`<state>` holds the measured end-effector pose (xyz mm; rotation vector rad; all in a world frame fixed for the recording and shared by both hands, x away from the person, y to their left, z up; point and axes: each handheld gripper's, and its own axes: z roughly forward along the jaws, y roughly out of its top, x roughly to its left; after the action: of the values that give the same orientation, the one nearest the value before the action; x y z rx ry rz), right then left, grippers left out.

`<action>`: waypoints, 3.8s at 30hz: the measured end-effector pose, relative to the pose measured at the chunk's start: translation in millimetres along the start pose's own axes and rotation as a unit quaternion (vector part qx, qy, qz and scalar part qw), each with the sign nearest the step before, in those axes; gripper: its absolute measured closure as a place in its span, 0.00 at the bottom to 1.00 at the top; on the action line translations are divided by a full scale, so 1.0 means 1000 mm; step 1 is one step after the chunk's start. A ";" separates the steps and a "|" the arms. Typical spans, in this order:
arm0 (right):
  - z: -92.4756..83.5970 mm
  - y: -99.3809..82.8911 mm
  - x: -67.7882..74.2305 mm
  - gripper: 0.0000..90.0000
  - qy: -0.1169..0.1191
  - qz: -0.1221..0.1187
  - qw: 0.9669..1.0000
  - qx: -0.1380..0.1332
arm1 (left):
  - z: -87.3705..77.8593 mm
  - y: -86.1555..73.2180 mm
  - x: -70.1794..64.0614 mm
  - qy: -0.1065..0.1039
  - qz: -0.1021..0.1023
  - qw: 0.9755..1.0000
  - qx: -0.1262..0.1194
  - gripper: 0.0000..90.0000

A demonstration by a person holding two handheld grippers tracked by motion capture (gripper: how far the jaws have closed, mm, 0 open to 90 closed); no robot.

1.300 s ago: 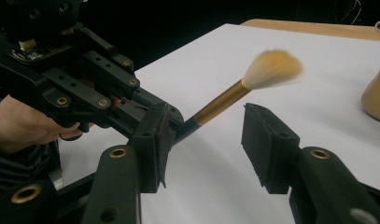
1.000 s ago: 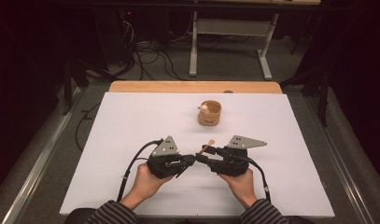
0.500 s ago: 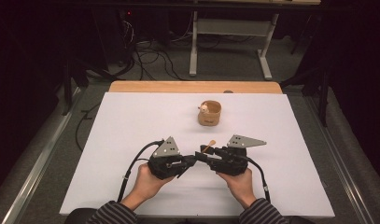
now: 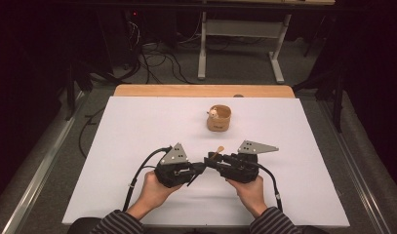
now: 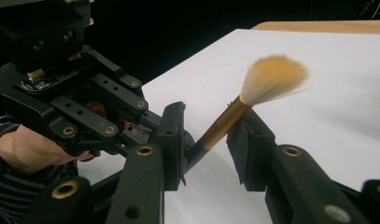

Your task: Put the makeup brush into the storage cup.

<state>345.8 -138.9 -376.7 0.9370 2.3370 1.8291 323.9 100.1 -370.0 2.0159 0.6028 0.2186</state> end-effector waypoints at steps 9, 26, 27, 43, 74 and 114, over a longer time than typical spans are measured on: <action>0.000 0.000 0.000 0.94 0.014 0.006 1.000 -0.006 | -0.001 0.000 -0.001 0.003 0.010 1.000 -0.006 1.00; -0.001 0.001 0.005 0.96 0.015 -0.013 1.000 0.000 | -0.006 0.000 0.001 0.000 0.005 1.000 -0.009 0.83; -0.002 0.001 0.005 0.96 0.015 -0.014 1.000 0.000 | -0.007 0.000 0.001 0.000 0.004 1.000 -0.009 0.81; -0.003 0.002 0.006 0.96 0.011 -0.027 1.000 0.009 | -0.037 -0.010 0.020 0.034 -0.024 0.999 -0.016 0.52; -0.009 0.004 0.004 0.96 -0.005 -0.045 0.999 0.018 | -0.089 -0.060 0.051 0.130 -0.081 0.986 -0.065 0.44; -0.033 0.038 -0.024 0.96 -0.078 -0.063 0.995 0.026 | -0.083 -0.077 0.056 0.138 -0.090 0.983 -0.078 0.42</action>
<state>369.8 -174.5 -340.2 0.8817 2.3015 1.5958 314.8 222.8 -399.3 1.7817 0.9101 0.4266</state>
